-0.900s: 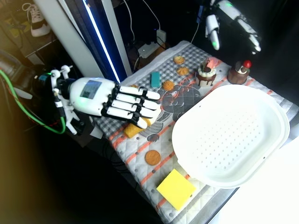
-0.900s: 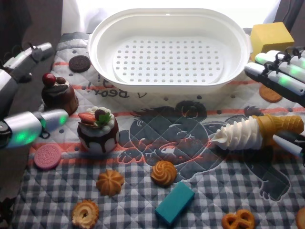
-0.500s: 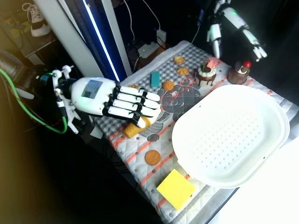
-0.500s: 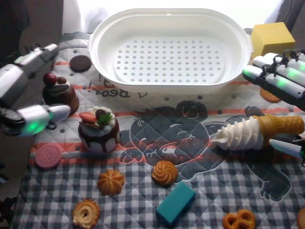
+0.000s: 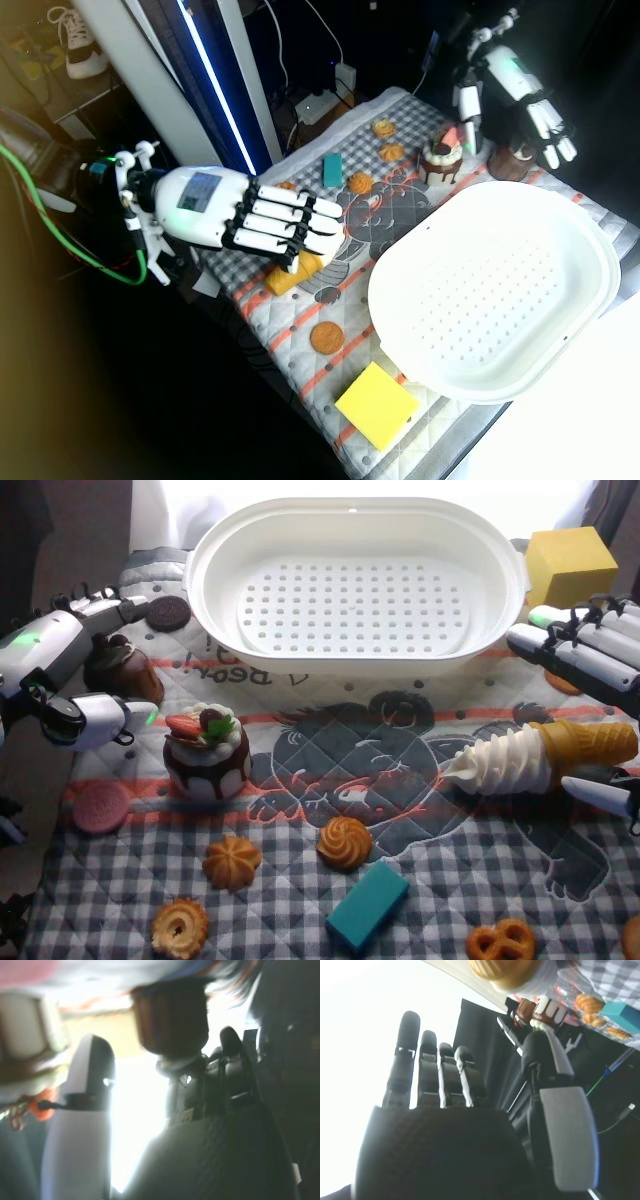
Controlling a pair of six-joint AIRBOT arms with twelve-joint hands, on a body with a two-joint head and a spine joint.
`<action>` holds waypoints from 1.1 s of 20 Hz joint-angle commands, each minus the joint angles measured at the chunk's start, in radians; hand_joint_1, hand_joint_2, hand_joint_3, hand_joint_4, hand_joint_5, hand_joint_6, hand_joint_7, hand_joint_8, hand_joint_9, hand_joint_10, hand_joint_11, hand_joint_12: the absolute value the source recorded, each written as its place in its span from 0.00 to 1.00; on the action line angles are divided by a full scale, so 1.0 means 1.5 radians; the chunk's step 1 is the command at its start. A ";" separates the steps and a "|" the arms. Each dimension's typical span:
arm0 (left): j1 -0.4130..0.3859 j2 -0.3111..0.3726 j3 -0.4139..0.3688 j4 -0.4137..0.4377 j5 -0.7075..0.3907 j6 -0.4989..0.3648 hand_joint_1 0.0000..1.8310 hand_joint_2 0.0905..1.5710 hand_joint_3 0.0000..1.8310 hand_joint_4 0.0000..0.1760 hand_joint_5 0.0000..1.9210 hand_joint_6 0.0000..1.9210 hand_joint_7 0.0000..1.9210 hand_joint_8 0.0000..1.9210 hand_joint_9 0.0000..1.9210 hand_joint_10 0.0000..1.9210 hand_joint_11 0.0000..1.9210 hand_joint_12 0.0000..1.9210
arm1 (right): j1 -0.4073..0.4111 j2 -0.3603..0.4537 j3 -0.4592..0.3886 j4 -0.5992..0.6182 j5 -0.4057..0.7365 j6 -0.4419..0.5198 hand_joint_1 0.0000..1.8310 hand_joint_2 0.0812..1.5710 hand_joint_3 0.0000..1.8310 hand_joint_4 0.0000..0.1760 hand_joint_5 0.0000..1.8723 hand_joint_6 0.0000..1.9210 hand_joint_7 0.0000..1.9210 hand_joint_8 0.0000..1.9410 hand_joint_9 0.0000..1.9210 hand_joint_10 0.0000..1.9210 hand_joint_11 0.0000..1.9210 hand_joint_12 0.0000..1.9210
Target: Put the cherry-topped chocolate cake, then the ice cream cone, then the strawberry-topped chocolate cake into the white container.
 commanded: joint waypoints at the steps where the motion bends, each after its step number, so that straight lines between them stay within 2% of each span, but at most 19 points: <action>1: -0.006 -0.003 0.003 0.010 -0.031 0.009 0.66 0.71 0.00 0.13 0.19 0.02 0.07 0.00 0.06 0.02 0.00 0.61 | 0.003 0.001 0.002 -0.005 0.081 0.004 0.32 0.80 0.00 0.00 0.00 0.00 0.00 0.00 0.00 0.16 0.00 0.75; 2: -0.007 -0.003 0.003 0.006 -0.030 0.021 0.68 0.71 0.00 0.04 0.21 0.02 0.08 0.00 0.08 0.02 0.00 0.62 | 0.003 0.000 0.003 -0.005 0.081 0.004 0.32 0.80 0.00 0.00 0.00 0.00 0.01 0.00 0.00 0.18 0.00 0.77; 3: -0.007 -0.004 0.003 0.004 -0.028 0.030 0.68 0.71 0.00 0.00 0.22 0.02 0.09 0.01 0.11 0.03 0.00 0.68 | 0.002 0.000 0.003 -0.005 0.081 0.004 0.31 0.80 0.00 0.00 0.00 0.00 0.01 0.00 0.00 0.19 0.00 0.77; 4: -0.009 -0.005 0.003 0.001 -0.024 0.041 0.71 0.71 0.00 0.00 0.24 0.02 0.11 0.01 0.18 0.07 0.01 0.81 | 0.002 0.000 0.003 -0.005 0.081 0.004 0.32 0.80 0.00 0.00 0.00 0.00 0.01 0.00 0.00 0.20 0.00 0.79; 5: -0.011 -0.007 0.004 -0.004 -0.021 0.052 0.72 0.70 0.00 0.00 0.26 0.02 0.14 0.00 0.20 0.18 0.07 0.84 | 0.001 -0.001 0.003 -0.005 0.081 0.005 0.31 0.80 0.00 0.00 0.00 0.00 0.01 0.00 0.00 0.19 0.00 0.80; 6: -0.014 -0.010 0.005 -0.009 -0.018 0.068 0.74 0.70 0.00 0.00 0.31 0.05 0.19 0.01 0.18 0.36 0.08 0.86 | 0.001 -0.001 0.004 -0.005 0.082 0.006 0.30 0.80 0.00 0.00 0.00 0.00 0.01 0.00 0.00 0.21 0.00 0.80; 7: -0.015 -0.012 0.005 -0.009 -0.016 0.073 0.75 0.70 0.00 0.00 0.28 0.26 0.24 0.06 0.17 0.56 0.12 0.90 | 0.000 -0.001 0.004 -0.004 0.082 0.007 0.30 0.80 0.00 0.00 0.00 0.00 0.00 0.00 0.00 0.17 0.00 0.77; 8: -0.015 -0.013 0.004 -0.006 -0.016 0.073 0.78 0.69 0.00 0.00 0.23 0.47 0.21 0.33 0.19 0.70 0.17 0.92 | -0.001 -0.002 0.005 -0.004 0.082 0.007 0.30 0.81 0.00 0.00 0.00 0.00 0.00 0.00 0.00 0.16 0.00 0.76; 9: -0.015 -0.013 0.002 -0.002 -0.019 0.073 0.79 0.77 0.00 0.00 0.21 0.63 0.27 0.71 0.34 0.80 0.23 0.96 | -0.002 -0.003 0.006 -0.004 0.082 0.008 0.30 0.81 0.00 0.00 0.00 0.00 0.01 0.00 0.00 0.17 0.00 0.75; 10: -0.015 -0.013 0.001 0.001 -0.021 0.073 0.79 0.78 0.00 0.00 0.20 0.69 0.28 0.79 0.36 0.82 0.25 0.97 | -0.002 -0.003 0.006 -0.004 0.082 0.009 0.28 0.81 0.00 0.00 0.00 0.00 0.01 0.00 0.00 0.16 0.00 0.75; 11: -0.017 -0.013 -0.001 0.004 -0.024 0.073 0.71 0.83 0.01 0.00 0.26 0.80 0.26 0.85 0.34 0.88 0.25 0.99 | -0.003 -0.003 0.006 -0.003 0.082 0.009 0.28 0.81 0.00 0.00 0.00 0.00 0.01 0.00 0.00 0.19 0.00 0.76; 12: -0.019 -0.013 -0.002 0.007 -0.027 0.073 0.78 0.81 0.00 0.00 0.19 0.79 0.26 0.84 0.34 0.87 0.24 1.00 | -0.004 -0.004 0.007 -0.003 0.082 0.010 0.27 0.81 0.00 0.00 0.00 0.00 0.01 0.00 0.00 0.20 0.00 0.76; 13: -0.021 -0.012 -0.003 0.011 -0.031 0.073 0.80 0.78 0.00 0.00 0.18 0.80 0.31 0.80 0.37 0.83 0.31 1.00 | -0.005 -0.005 0.007 -0.003 0.082 0.011 0.27 0.82 0.00 0.00 0.00 0.00 0.00 0.00 0.00 0.16 0.00 0.74; 14: -0.024 -0.010 -0.007 0.017 -0.038 0.073 0.74 0.80 0.00 0.00 0.25 0.80 0.35 0.79 0.38 0.82 0.33 0.98 | -0.006 -0.006 0.008 -0.002 0.082 0.012 0.26 0.82 0.00 0.00 0.00 0.00 0.00 0.00 0.00 0.15 0.00 0.72; 15: -0.028 -0.004 -0.015 0.027 -0.050 0.074 0.79 0.78 0.00 0.00 0.20 0.83 0.32 0.79 0.38 0.81 0.33 0.99 | -0.007 -0.006 0.009 -0.002 0.082 0.014 0.26 0.82 0.00 0.00 0.00 0.00 0.00 0.00 0.00 0.13 0.00 0.72; 16: -0.031 0.002 -0.022 0.035 -0.058 0.075 0.79 0.79 0.00 0.00 0.19 0.86 0.27 0.84 0.35 0.84 0.26 0.94 | -0.007 -0.006 0.009 -0.002 0.082 0.015 0.25 0.82 0.00 0.00 0.00 0.00 0.00 0.00 0.00 0.14 0.00 0.74; 18: -0.041 0.010 -0.034 0.048 -0.071 0.084 0.79 0.80 0.00 0.00 0.20 0.88 0.27 0.85 0.34 0.84 0.24 0.93 | -0.007 -0.006 0.009 -0.002 0.082 0.015 0.26 0.82 0.00 0.00 0.00 0.00 0.00 0.00 0.00 0.15 0.00 0.74; 19: -0.052 0.015 -0.040 0.057 -0.078 0.097 0.79 0.82 0.00 0.00 0.19 0.96 0.25 0.89 0.31 0.89 0.22 0.97 | -0.007 -0.006 0.009 -0.002 0.082 0.015 0.25 0.83 0.00 0.00 0.00 0.00 0.00 0.00 0.00 0.15 0.00 0.73; 22: -0.085 0.020 -0.049 0.083 -0.081 0.109 0.79 0.83 0.01 0.00 0.16 1.00 0.22 0.92 0.29 0.93 0.27 1.00 | -0.009 -0.006 0.009 0.001 0.083 0.015 0.25 0.83 0.00 0.00 0.00 0.00 0.00 0.00 0.00 0.16 0.00 0.74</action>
